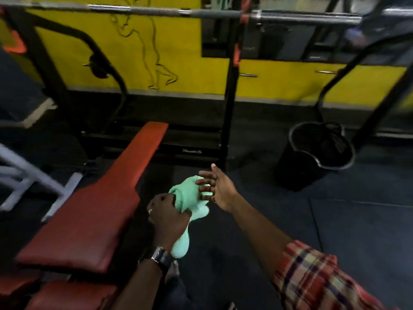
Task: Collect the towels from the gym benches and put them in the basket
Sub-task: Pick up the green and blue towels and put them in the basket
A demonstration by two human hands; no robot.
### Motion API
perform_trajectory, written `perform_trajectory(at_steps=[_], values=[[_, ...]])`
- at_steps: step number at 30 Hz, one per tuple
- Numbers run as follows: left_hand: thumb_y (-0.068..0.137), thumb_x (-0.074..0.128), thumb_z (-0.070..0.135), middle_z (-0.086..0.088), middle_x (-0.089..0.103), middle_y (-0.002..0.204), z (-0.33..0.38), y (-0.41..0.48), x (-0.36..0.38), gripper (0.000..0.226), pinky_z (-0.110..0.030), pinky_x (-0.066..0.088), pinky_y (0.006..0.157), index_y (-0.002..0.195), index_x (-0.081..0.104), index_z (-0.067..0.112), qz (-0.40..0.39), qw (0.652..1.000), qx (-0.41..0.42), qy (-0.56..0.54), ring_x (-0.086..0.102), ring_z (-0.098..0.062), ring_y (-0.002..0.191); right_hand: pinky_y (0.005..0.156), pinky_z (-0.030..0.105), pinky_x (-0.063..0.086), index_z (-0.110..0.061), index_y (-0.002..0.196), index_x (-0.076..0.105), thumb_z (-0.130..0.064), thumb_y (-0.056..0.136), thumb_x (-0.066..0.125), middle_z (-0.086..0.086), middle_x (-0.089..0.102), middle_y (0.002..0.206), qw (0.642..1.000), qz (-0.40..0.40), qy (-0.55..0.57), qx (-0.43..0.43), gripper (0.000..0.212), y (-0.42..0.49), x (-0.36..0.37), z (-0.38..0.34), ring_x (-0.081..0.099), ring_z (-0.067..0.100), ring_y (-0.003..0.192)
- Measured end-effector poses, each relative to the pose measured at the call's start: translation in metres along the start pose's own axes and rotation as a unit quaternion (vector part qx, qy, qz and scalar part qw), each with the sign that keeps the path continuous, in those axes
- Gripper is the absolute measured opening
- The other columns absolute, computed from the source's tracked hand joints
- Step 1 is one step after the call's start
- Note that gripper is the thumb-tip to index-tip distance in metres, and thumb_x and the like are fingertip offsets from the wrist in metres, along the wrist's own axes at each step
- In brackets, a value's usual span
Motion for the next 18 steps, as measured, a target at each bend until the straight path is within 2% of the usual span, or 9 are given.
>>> perform_trajectory(at_steps=[3,5,7,9,12,15,18], values=[[0.056,0.083,0.010,-0.009,0.061,0.110,0.052,-0.014,0.031,0.044,-0.038,0.048,0.091,0.098,0.067,0.008,-0.017,0.993,0.087,-0.083,0.059,-0.027,0.103,0.068,0.033,0.048,-0.013,0.110,0.070,-0.057,0.090,0.047,0.005,0.073,0.092,0.997,0.055,0.027,-0.038,0.054,-0.028,-0.069,-0.026,0.062,0.017,0.076],[0.061,0.083,0.009,-0.001,0.063,0.106,0.090,-0.024,0.058,0.045,-0.028,0.049,0.083,0.100,0.064,0.020,-0.071,0.981,0.119,-0.137,0.063,-0.019,0.097,0.071,0.035,0.048,-0.013,0.110,0.070,-0.055,0.090,0.049,0.004,0.072,0.093,0.992,0.093,0.055,-0.071,0.051,-0.050,-0.120,-0.041,0.062,0.017,0.079],[0.064,0.084,0.013,0.005,0.068,0.097,0.123,-0.027,0.085,0.043,-0.022,0.048,0.072,0.098,0.062,0.026,-0.117,0.971,0.126,-0.167,0.066,-0.010,0.087,0.067,0.034,0.049,-0.012,0.109,0.070,-0.050,0.091,0.051,0.005,0.071,0.092,0.983,0.128,0.086,-0.098,0.047,-0.073,-0.166,-0.054,0.061,0.016,0.076],[0.063,0.085,0.019,0.009,0.071,0.087,0.158,-0.028,0.113,0.037,-0.021,0.049,0.065,0.095,0.066,0.024,-0.142,0.963,0.139,-0.182,0.067,-0.005,0.078,0.061,0.031,0.047,-0.010,0.109,0.068,-0.045,0.092,0.052,0.005,0.070,0.087,0.972,0.163,0.123,-0.120,0.042,-0.095,-0.214,-0.066,0.060,0.015,0.069],[0.066,0.086,0.014,0.004,0.074,0.083,0.222,-0.032,0.168,0.033,-0.025,0.054,0.067,0.095,0.070,0.018,-0.190,0.946,0.171,-0.199,0.069,-0.008,0.074,0.057,0.029,0.043,-0.009,0.109,0.064,-0.039,0.094,0.050,0.005,0.069,0.082,0.946,0.228,0.175,-0.151,0.036,-0.131,-0.297,-0.084,0.059,0.016,0.063],[0.066,0.087,0.011,0.012,0.073,0.073,0.285,-0.035,0.226,0.032,-0.011,0.049,0.059,0.086,0.069,0.029,-0.238,0.922,0.213,-0.219,0.067,0.004,0.066,0.055,0.029,0.045,-0.007,0.108,0.065,-0.036,0.094,0.051,0.007,0.069,0.080,0.916,0.292,0.212,-0.176,0.035,-0.162,-0.376,-0.101,0.059,0.018,0.060],[0.066,0.088,0.012,0.011,0.073,0.075,0.350,-0.037,0.281,0.033,-0.020,0.052,0.062,0.082,0.068,0.033,-0.278,0.901,0.234,-0.236,0.066,0.002,0.064,0.054,0.031,0.048,-0.007,0.105,0.067,-0.036,0.094,0.053,0.009,0.068,0.081,0.880,0.357,0.237,-0.205,0.034,-0.191,-0.446,-0.122,0.058,0.020,0.059]])
Point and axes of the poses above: each hand's wrist, its own y-axis towards the middle knuckle, its own x-axis out of the palm, z = x × y, the point moved 7 cm from there along y, towards the middle knuckle
